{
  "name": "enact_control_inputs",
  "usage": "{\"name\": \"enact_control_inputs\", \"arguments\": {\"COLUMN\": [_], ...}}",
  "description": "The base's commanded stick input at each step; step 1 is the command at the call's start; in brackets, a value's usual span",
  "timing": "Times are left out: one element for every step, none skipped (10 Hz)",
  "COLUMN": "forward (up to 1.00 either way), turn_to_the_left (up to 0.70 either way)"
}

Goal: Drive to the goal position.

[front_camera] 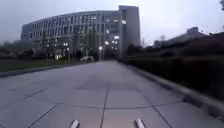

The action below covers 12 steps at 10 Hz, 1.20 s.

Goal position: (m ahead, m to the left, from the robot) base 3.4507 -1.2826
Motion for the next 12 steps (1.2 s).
{"name": "enact_control_inputs", "arguments": {"forward": [1.00, 1.00, 1.00, 1.00, 1.00, 1.00, 1.00, 1.00, 1.00, 1.00, 1.00, 1.00], "turn_to_the_left": [0.00, -0.27, -0.40, -0.40, -0.40, -0.39, -0.24, 0.00, 0.00, 0.00, 0.00, 0.00]}}
